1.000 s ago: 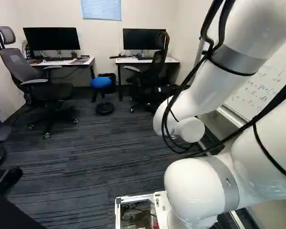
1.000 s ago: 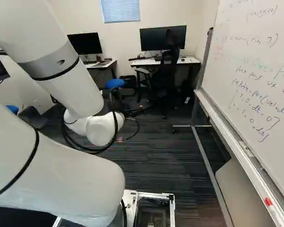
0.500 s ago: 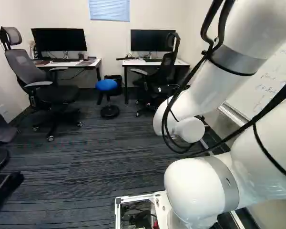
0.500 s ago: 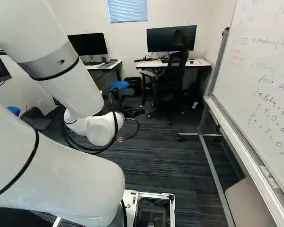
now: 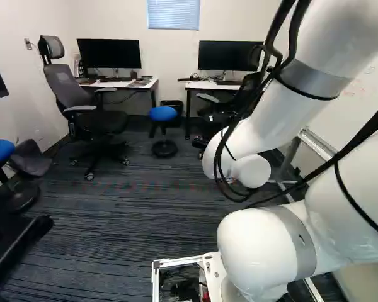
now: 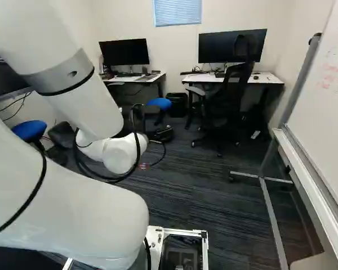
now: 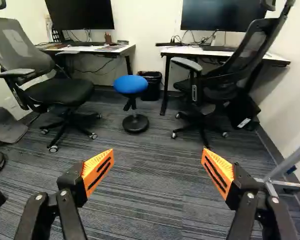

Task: Open the door and move inside

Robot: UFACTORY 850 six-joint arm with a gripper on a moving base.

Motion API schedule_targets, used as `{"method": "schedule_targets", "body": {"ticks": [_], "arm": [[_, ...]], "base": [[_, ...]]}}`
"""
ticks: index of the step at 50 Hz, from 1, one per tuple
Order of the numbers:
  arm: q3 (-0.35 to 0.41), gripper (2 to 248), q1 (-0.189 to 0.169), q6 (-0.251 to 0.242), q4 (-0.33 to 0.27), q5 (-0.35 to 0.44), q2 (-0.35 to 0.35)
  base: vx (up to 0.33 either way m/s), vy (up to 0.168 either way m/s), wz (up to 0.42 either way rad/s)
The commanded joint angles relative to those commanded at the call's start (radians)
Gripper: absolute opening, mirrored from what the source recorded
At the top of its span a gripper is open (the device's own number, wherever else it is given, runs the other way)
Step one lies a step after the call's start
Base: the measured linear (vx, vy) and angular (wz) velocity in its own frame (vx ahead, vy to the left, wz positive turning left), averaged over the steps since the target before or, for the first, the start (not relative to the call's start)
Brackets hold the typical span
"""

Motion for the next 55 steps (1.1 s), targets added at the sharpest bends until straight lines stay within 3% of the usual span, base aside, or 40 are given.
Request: {"method": "schedule_targets", "body": {"ticks": [28,55], "arm": [[0.0,247,0.0,0.0,0.0,0.0,0.0],[0.0,247,0.0,0.0,0.0,0.0,0.0]], "base": [[0.165,0.065,0.267],[0.141,0.017,0.001]]}}
